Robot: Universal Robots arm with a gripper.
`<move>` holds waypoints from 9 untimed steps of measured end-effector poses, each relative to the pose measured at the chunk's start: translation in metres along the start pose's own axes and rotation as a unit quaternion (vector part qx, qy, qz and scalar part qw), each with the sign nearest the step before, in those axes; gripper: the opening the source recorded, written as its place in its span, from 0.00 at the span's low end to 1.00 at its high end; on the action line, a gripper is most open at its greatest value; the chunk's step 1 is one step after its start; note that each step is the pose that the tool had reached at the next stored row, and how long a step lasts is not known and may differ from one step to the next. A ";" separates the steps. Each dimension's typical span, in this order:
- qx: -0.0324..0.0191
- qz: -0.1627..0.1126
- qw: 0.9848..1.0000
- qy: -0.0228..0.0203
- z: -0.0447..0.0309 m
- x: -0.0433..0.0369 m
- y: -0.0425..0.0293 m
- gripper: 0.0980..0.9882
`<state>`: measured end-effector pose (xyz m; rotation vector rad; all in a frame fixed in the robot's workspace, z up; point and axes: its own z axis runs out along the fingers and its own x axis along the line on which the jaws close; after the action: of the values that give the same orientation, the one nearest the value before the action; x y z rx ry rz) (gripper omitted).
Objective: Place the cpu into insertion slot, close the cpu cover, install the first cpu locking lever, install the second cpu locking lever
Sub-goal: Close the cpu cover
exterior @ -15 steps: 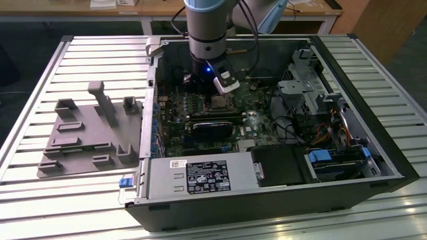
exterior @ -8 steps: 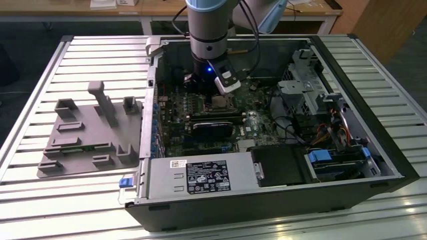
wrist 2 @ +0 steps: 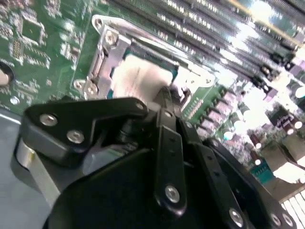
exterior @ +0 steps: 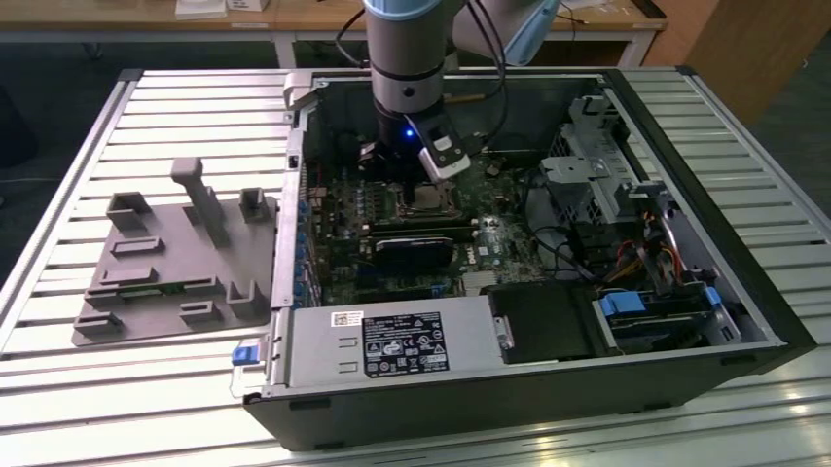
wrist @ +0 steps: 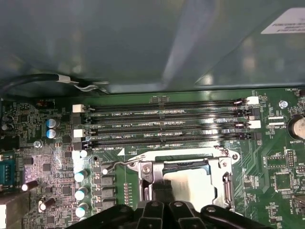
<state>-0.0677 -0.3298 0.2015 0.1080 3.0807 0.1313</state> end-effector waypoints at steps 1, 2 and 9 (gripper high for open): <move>0.000 0.000 1.000 0.000 -0.0004 -0.0001 0.0000 0.00; 0.000 0.000 1.000 0.000 -0.0008 -0.0001 0.0000 0.00; 0.000 0.000 1.000 0.000 -0.0016 -0.0002 0.0001 0.00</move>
<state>-0.0676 -0.3299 0.2031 0.1079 3.0809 0.1308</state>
